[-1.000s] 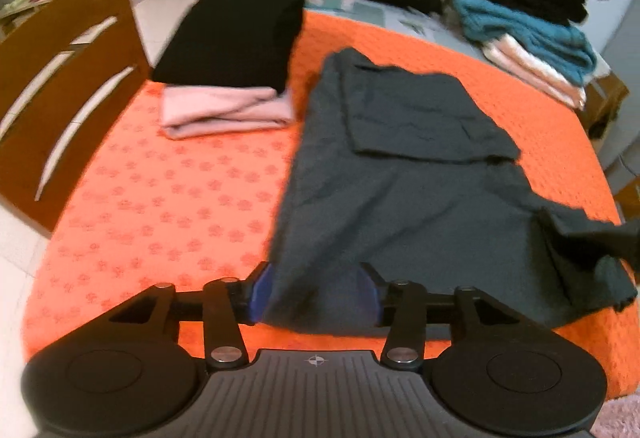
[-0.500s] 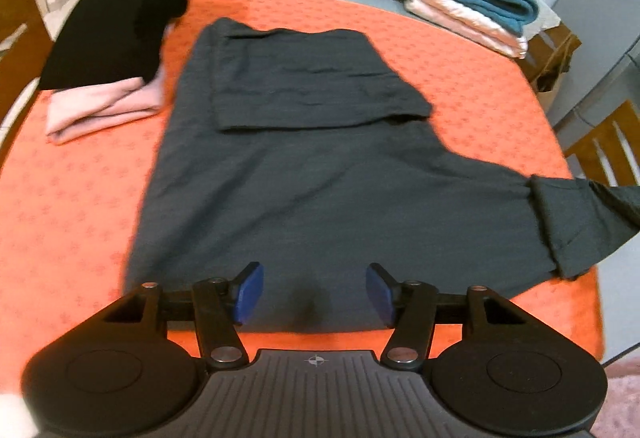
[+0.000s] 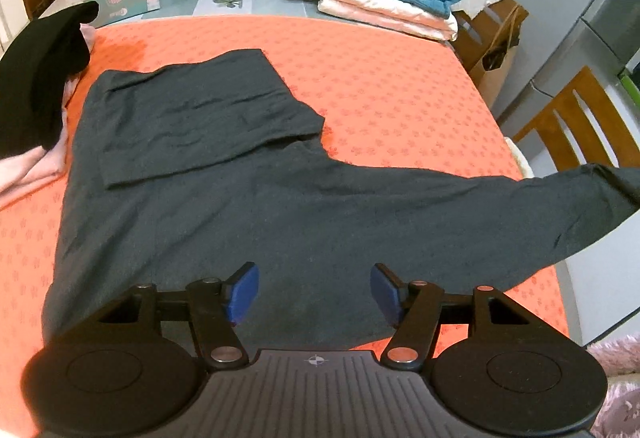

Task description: Fold clothes

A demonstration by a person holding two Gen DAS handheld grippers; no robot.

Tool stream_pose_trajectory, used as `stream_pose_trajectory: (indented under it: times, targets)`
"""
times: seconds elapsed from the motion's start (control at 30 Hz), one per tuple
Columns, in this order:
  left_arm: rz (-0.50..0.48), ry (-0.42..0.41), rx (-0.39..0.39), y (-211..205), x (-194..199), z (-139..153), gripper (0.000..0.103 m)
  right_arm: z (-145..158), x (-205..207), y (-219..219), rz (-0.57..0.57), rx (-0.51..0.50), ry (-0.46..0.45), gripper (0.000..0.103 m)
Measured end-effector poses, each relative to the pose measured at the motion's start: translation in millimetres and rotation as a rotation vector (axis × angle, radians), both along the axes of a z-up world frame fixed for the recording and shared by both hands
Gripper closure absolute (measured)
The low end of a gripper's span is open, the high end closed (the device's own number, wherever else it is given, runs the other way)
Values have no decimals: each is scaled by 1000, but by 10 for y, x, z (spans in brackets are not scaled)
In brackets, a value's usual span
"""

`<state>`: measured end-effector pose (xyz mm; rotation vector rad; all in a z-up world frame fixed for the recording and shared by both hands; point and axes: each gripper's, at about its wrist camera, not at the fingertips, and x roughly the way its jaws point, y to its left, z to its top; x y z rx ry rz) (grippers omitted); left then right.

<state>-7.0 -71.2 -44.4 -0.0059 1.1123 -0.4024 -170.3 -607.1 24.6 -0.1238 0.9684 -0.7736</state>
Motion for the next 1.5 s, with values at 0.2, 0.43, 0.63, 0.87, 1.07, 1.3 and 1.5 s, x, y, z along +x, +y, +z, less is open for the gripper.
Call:
stream_pose_trajectory:
  times: [0.2, 0.43, 0.63, 0.87, 1.07, 1.3, 1.5]
  targets:
    - [25, -9, 19, 11, 31, 45, 34, -112, 167, 39, 49, 142, -47, 93]
    - [131, 11, 27, 297, 96, -26, 32, -193, 578, 398, 174, 337, -95, 88]
    - [225, 25, 47, 570, 168, -152, 28, -264, 1033, 927, 324, 438, -93, 79]
    - [280, 38, 60, 807, 278, -287, 28, -296, 1571, 1759, 543, 506, -59, 77]
    - [267, 47, 73, 933, 357, -402, 28, -326, 1972, 2537, 736, 546, -19, 76]
    - [239, 46, 71, 1053, 461, -527, 28, -427, 2315, 3413, 950, 557, 46, 72]
    - [231, 7, 88, 1176, 579, -524, 28, -615, 2663, 4057, 1080, 601, 122, 71]
